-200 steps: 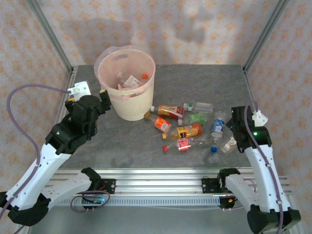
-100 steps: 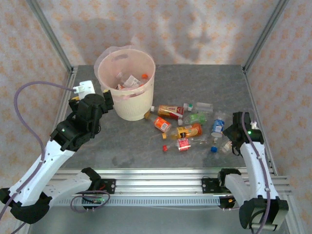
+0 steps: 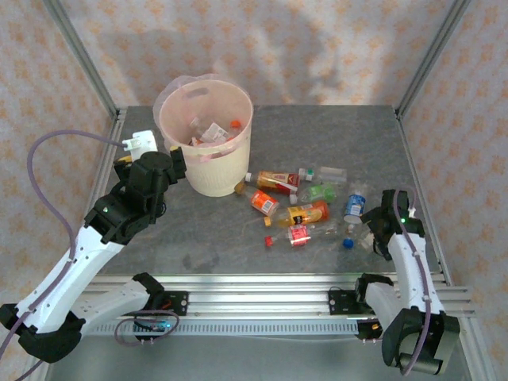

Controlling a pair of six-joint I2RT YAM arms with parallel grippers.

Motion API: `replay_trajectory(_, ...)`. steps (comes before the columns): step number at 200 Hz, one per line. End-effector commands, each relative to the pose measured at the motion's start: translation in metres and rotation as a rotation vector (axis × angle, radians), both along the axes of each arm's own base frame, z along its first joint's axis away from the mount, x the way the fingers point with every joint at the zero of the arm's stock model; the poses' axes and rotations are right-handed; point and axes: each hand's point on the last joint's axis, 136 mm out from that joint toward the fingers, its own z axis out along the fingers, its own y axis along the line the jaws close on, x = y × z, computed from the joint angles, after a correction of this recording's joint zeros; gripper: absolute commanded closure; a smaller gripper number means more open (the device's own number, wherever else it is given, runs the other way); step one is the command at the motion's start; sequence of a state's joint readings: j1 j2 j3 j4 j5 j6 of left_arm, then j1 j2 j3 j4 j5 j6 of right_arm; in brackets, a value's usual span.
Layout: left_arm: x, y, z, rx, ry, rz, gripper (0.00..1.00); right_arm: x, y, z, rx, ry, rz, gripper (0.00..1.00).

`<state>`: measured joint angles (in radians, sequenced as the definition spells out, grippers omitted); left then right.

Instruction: Put the plastic bottles in the bin

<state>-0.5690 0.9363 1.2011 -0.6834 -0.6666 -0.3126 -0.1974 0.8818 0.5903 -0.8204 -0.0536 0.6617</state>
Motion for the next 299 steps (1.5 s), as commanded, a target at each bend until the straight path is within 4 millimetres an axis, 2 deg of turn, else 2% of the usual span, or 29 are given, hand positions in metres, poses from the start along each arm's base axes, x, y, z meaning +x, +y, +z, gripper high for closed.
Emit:
replay_trajectory(1,0.001,0.003,0.004,0.011,-0.015,0.015,0.00,0.007,-0.002,-0.005,0.005,-0.021,-0.015,0.01)
replay_trajectory(42,0.002,0.001,0.003,0.008,-0.008,0.009,0.00,0.011,0.000,-0.019,0.022,0.006,-0.011,0.01)
replay_trajectory(94,0.001,0.001,0.002,0.006,-0.006,0.008,0.00,0.007,0.001,-0.038,0.035,0.051,-0.017,0.00)
replay_trajectory(148,0.000,0.001,0.003,-0.002,-0.008,0.006,0.00,0.004,-0.002,-0.050,0.018,0.075,-0.021,0.15)
replay_trajectory(178,-0.001,0.001,0.003,-0.004,-0.009,0.006,0.00,0.005,-0.004,-0.054,0.013,0.073,-0.027,0.21)
replay_trajectory(195,-0.001,0.001,0.004,-0.006,-0.011,0.005,0.00,0.006,-0.006,-0.053,0.002,0.071,-0.029,0.29)
replay_trajectory(220,0.000,0.001,0.004,-0.003,-0.007,0.006,0.00,0.007,-0.009,-0.043,-0.022,0.048,-0.021,0.44)
replay_trajectory(238,0.000,0.000,0.004,-0.006,-0.009,0.005,0.00,0.008,-0.012,-0.030,-0.050,0.021,-0.015,0.50)
replay_trajectory(269,0.001,-0.001,0.004,-0.014,-0.010,0.003,0.00,0.011,-0.013,0.001,-0.091,-0.061,0.026,0.54)
replay_trajectory(299,0.002,-0.003,0.007,-0.029,-0.016,-0.004,0.00,0.024,-0.001,0.038,-0.082,-0.200,0.128,0.56)
